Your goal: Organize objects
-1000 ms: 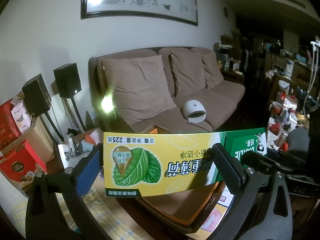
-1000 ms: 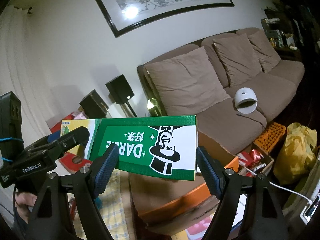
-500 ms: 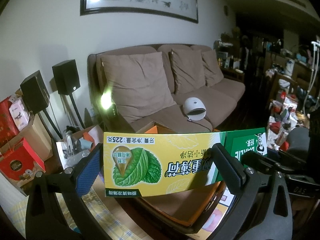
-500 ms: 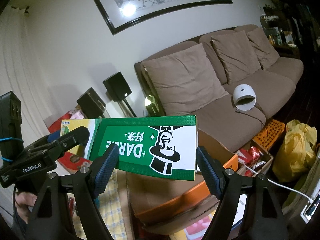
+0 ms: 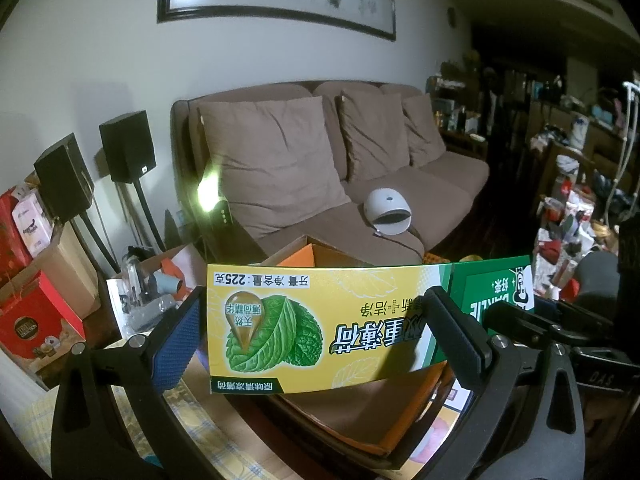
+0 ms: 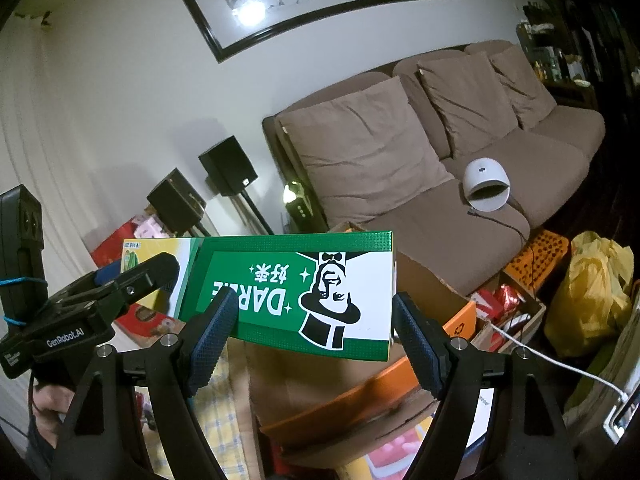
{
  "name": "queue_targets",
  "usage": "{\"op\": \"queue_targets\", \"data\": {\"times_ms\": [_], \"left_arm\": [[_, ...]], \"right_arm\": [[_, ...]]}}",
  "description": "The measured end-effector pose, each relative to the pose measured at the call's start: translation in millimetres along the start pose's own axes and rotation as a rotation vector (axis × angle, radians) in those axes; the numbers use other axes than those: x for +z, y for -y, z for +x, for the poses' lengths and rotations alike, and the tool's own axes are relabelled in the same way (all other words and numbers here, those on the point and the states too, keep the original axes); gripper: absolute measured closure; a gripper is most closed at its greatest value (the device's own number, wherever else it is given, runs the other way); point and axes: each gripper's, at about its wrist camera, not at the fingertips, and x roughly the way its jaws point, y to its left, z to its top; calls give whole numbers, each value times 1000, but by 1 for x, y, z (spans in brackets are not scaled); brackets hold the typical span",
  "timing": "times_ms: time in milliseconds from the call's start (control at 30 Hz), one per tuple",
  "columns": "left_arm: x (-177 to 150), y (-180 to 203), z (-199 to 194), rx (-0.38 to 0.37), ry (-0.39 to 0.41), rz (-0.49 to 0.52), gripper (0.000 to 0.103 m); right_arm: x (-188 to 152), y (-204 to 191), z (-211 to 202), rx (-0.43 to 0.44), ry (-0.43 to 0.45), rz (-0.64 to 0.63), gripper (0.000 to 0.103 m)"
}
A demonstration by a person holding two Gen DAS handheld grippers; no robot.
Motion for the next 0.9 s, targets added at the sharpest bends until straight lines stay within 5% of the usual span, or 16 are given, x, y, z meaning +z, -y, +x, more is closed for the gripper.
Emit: {"op": "queue_targets", "data": {"times_ms": [900], "left_arm": [[-12, -3, 18, -5, -33, -4, 0]], "right_arm": [[-5, 11, 17, -10, -41, 16, 22]]}}
